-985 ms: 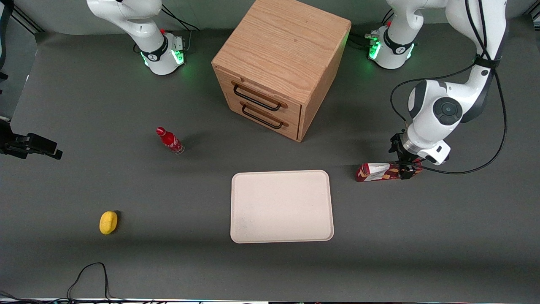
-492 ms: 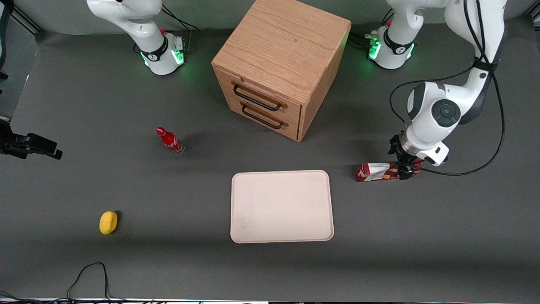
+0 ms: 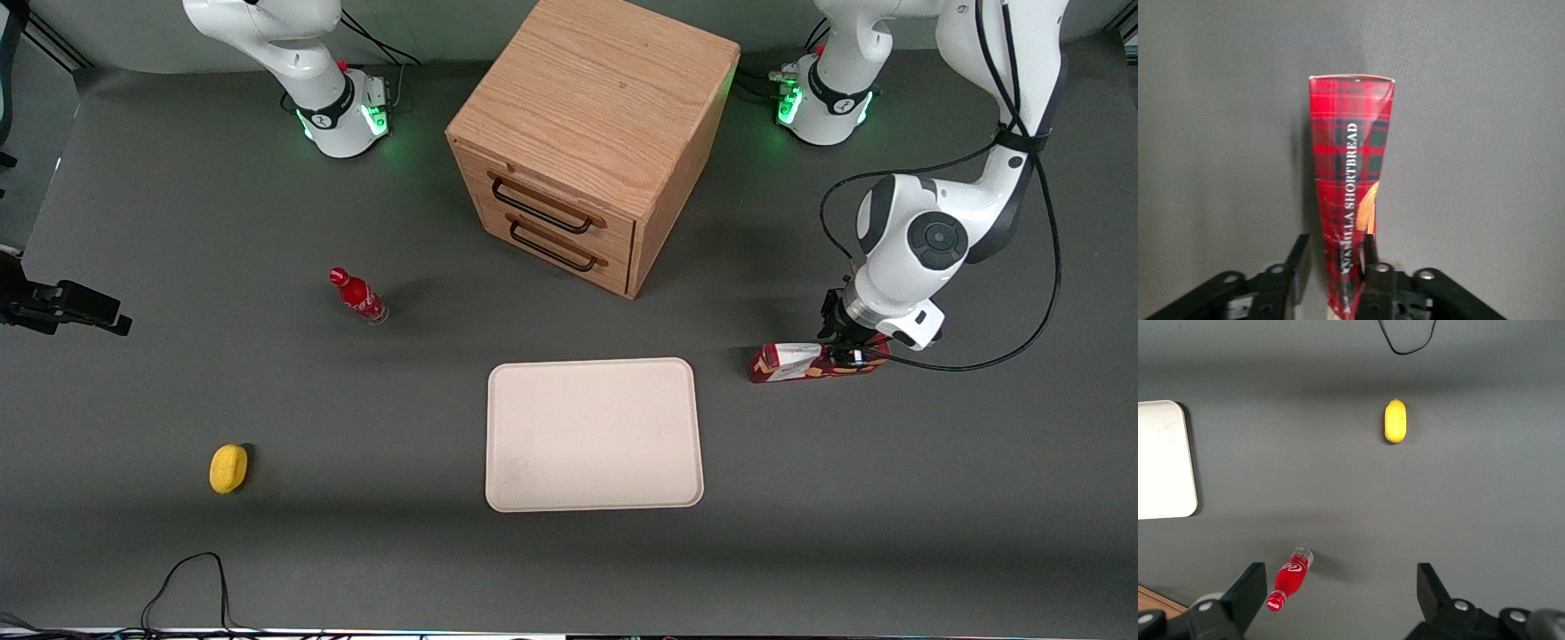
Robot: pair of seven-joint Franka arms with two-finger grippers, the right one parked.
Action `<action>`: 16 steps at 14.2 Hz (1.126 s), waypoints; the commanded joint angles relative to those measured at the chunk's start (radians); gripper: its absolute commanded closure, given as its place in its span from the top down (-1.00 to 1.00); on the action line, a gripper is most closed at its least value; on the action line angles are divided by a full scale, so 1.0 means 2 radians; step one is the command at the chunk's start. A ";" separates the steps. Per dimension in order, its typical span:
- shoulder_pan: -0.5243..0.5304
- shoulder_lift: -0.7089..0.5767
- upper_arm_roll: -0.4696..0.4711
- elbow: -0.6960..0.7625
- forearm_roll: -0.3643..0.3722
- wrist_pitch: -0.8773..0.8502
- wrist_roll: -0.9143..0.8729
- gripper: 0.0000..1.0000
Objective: Place red cookie box on tray
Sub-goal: 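Lift the cookie box upright with the left gripper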
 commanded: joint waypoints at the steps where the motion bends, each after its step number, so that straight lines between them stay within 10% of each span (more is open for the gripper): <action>1: -0.003 -0.002 0.002 -0.004 0.011 0.008 -0.014 -1.00; 8: -0.001 -0.038 0.003 0.011 0.011 -0.029 -0.009 -1.00; 16: -0.001 -0.085 -0.001 0.273 0.019 -0.373 0.012 -1.00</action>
